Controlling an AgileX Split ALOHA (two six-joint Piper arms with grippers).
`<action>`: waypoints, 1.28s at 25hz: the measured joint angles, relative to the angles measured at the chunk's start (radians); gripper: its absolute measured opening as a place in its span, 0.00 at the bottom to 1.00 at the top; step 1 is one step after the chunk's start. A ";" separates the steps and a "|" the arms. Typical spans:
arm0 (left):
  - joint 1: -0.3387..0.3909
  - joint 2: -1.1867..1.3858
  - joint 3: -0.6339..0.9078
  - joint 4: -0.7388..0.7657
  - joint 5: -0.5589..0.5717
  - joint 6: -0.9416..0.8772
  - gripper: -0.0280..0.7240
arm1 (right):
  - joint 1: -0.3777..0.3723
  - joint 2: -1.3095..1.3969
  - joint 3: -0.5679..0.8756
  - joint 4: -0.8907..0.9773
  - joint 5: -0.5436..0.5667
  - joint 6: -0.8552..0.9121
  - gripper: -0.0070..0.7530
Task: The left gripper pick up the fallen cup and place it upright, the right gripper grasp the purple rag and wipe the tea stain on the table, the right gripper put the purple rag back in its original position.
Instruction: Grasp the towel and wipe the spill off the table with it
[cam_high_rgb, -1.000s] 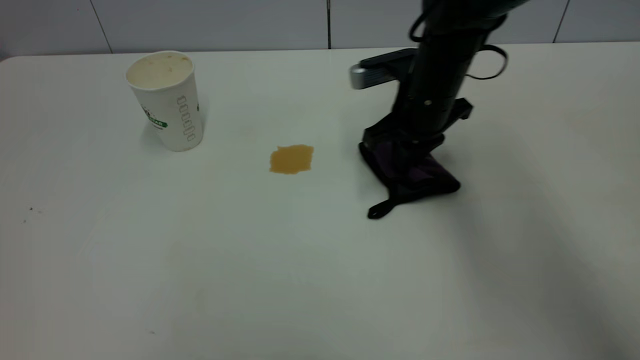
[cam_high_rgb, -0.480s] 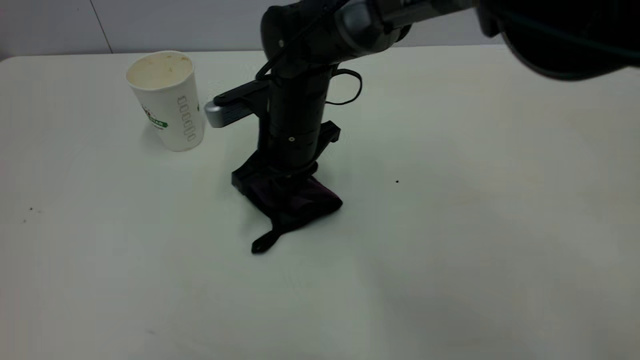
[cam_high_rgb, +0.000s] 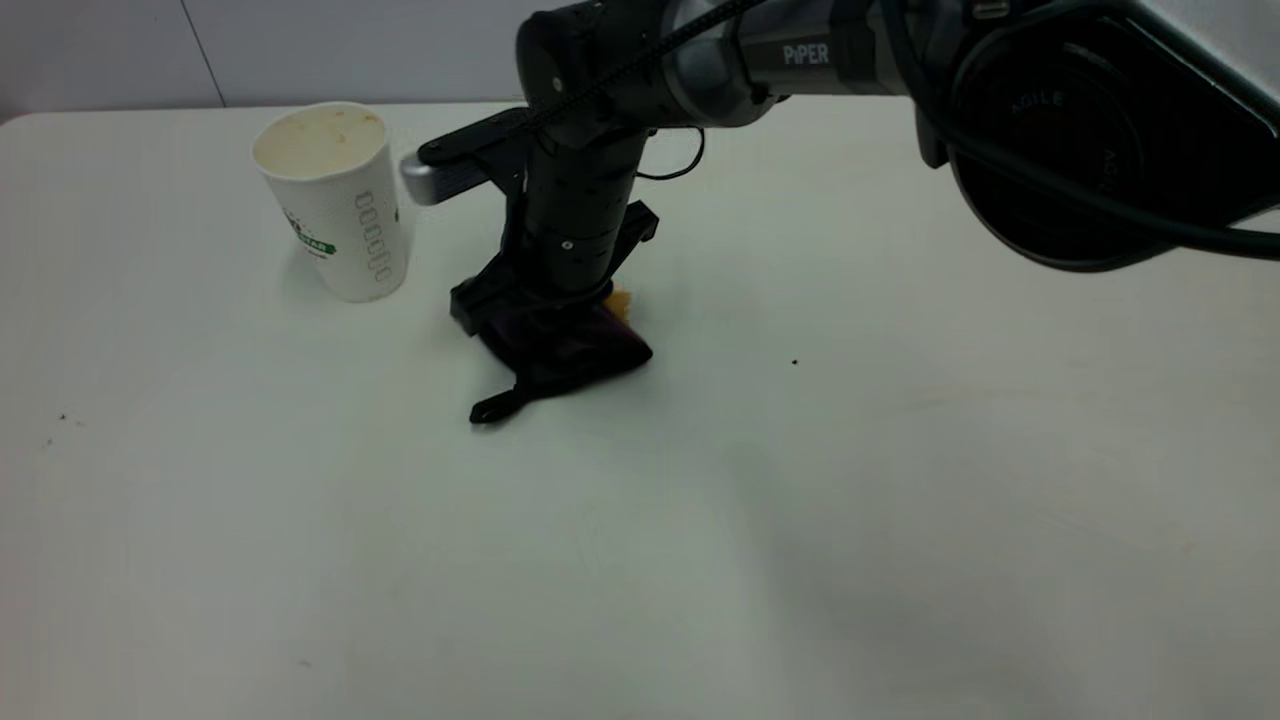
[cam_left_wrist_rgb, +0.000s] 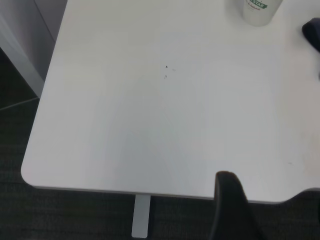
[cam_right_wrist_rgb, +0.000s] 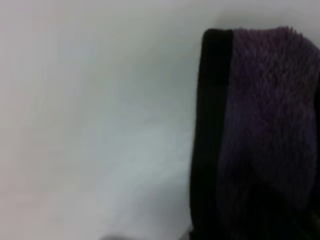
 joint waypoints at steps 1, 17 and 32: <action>0.000 0.000 0.000 0.000 0.000 0.000 0.64 | -0.018 0.002 -0.001 -0.004 -0.008 0.001 0.07; 0.000 0.000 0.000 0.000 0.000 0.000 0.64 | -0.156 0.001 -0.012 -0.013 0.040 0.015 0.07; 0.000 0.000 0.000 0.001 0.000 0.000 0.64 | 0.017 0.013 -0.010 0.058 -0.084 -0.058 0.08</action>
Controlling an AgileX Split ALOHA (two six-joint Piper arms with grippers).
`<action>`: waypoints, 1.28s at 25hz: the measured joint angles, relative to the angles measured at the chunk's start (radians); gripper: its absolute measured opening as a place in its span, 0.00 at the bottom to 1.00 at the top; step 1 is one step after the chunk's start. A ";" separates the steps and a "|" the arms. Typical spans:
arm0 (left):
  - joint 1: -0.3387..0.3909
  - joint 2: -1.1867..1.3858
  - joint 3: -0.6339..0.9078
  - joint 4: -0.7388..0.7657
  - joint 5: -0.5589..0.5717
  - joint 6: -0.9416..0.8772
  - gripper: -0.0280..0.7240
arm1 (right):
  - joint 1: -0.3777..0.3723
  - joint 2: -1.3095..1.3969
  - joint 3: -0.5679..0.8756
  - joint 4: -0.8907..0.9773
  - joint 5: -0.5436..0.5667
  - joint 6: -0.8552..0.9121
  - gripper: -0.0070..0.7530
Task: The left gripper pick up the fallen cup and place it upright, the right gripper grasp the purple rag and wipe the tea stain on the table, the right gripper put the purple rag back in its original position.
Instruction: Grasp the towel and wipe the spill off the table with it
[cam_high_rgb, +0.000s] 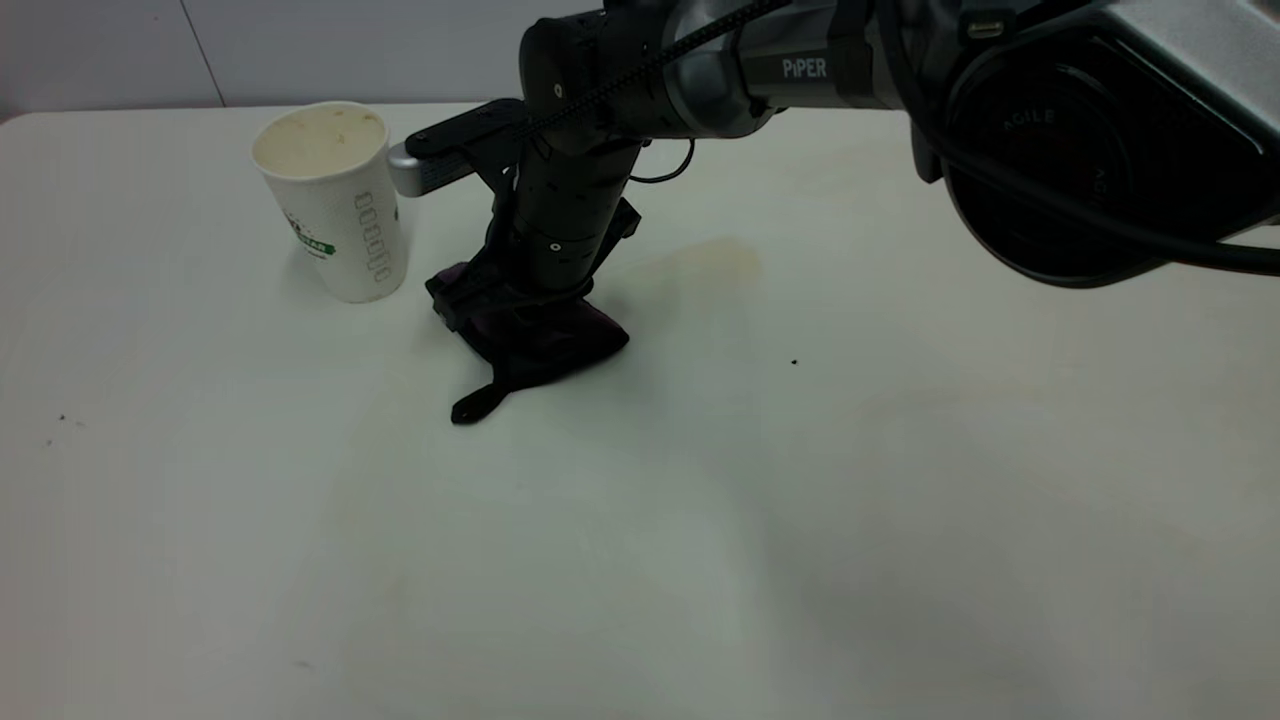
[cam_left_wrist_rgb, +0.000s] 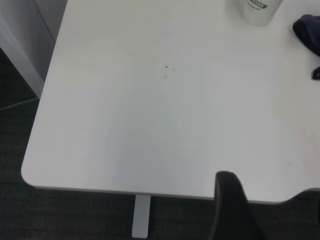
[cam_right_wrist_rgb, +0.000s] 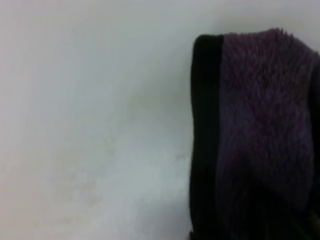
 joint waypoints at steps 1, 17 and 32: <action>0.000 0.000 0.000 0.000 0.000 0.000 0.64 | -0.008 0.002 0.000 0.002 -0.014 0.002 0.08; 0.000 0.000 0.000 0.000 0.000 0.000 0.64 | -0.325 -0.016 -0.003 -0.046 0.224 0.136 0.09; 0.000 0.000 0.000 0.000 0.000 0.000 0.64 | -0.678 -0.021 -0.010 -0.002 0.540 0.098 0.39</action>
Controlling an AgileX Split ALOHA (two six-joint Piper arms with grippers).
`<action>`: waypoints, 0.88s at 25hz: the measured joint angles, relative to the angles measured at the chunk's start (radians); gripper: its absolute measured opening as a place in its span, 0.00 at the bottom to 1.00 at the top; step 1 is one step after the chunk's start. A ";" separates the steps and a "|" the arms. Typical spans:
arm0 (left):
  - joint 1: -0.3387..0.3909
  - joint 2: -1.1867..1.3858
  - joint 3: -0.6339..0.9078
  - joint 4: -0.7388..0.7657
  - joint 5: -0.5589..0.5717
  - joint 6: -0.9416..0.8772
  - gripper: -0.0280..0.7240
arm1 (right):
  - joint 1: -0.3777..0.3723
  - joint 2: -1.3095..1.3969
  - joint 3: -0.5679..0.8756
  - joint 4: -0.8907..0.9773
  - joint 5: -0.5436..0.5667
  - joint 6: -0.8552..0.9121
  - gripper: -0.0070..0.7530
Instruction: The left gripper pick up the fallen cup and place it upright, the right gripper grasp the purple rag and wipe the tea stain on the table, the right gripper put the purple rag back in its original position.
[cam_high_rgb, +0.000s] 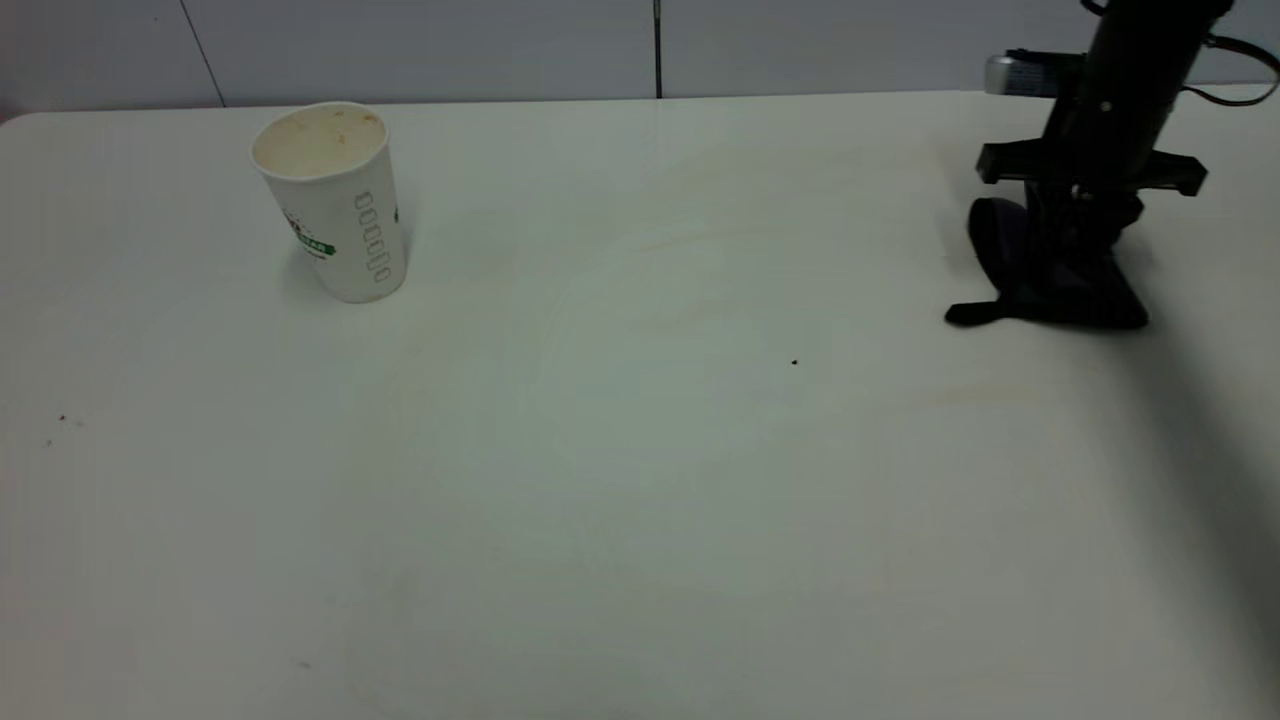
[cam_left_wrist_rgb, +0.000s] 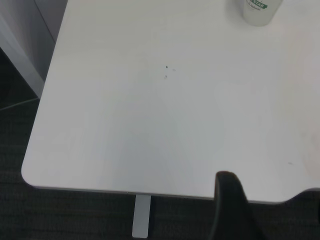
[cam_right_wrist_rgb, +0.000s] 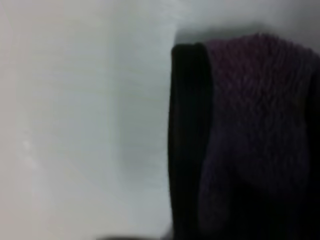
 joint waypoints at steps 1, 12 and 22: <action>0.000 0.000 0.000 0.000 0.000 0.000 0.64 | -0.012 -0.002 0.000 0.008 0.008 -0.018 0.48; 0.000 0.000 0.000 0.001 0.000 0.000 0.64 | -0.017 -0.171 0.027 -0.019 0.024 -0.089 0.97; 0.000 0.000 0.000 0.002 0.000 0.000 0.64 | 0.065 -0.781 0.528 -0.028 0.030 -0.098 0.97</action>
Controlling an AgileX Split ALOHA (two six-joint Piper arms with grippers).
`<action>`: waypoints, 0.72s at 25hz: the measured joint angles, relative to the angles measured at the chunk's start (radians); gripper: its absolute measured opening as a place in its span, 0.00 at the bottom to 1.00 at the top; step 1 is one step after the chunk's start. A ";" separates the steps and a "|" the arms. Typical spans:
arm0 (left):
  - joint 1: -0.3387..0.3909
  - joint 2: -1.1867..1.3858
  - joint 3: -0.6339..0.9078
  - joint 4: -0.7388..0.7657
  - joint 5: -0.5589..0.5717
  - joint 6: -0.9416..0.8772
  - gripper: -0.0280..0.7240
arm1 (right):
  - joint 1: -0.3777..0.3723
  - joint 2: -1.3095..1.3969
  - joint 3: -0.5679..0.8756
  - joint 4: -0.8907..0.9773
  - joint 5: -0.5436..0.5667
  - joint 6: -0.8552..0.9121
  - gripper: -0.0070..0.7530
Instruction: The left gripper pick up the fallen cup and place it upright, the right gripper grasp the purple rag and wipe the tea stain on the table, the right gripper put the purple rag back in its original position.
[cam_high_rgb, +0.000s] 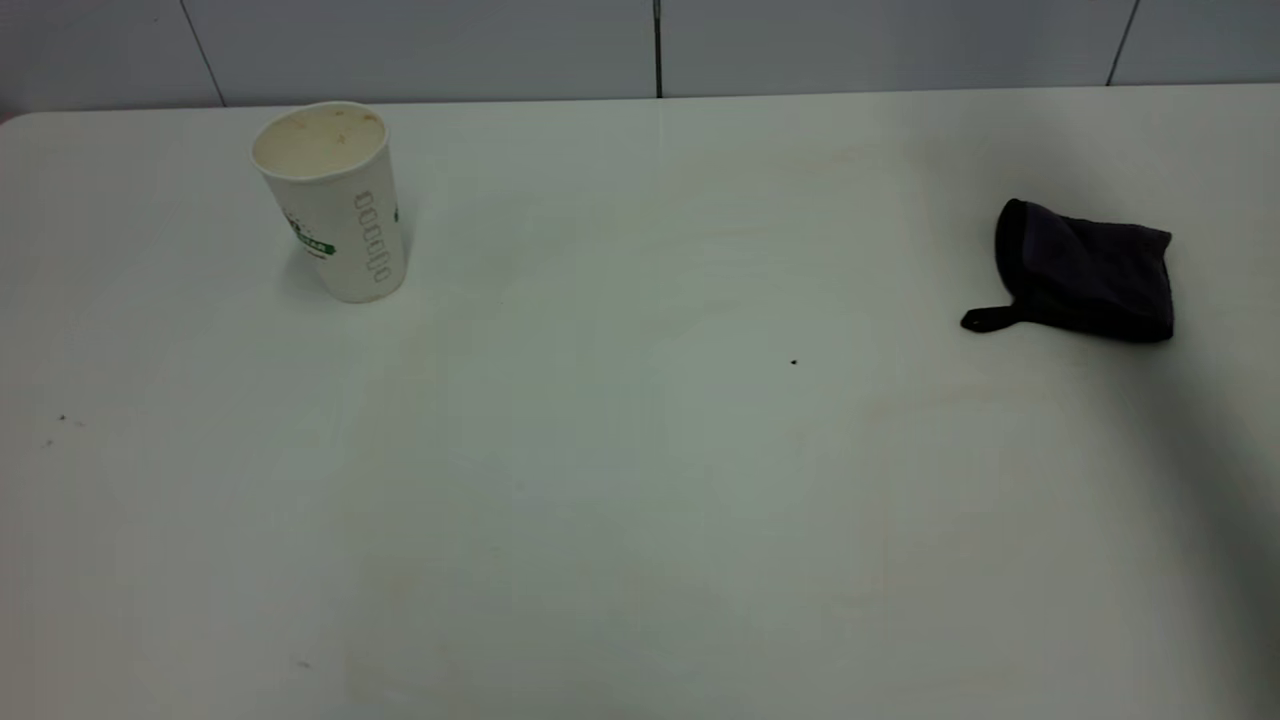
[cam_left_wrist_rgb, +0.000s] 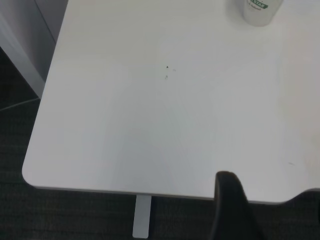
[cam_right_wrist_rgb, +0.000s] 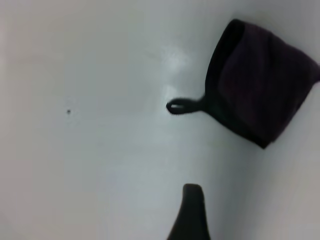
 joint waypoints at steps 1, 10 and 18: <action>0.000 0.000 0.000 0.000 0.000 0.000 0.64 | 0.006 -0.083 0.062 -0.005 0.002 0.000 0.97; 0.000 0.000 0.000 0.000 -0.002 0.000 0.64 | 0.016 -0.778 0.517 -0.028 0.016 0.011 0.96; 0.000 0.000 0.000 0.000 -0.002 0.000 0.64 | 0.017 -1.246 0.941 -0.049 0.024 0.088 0.96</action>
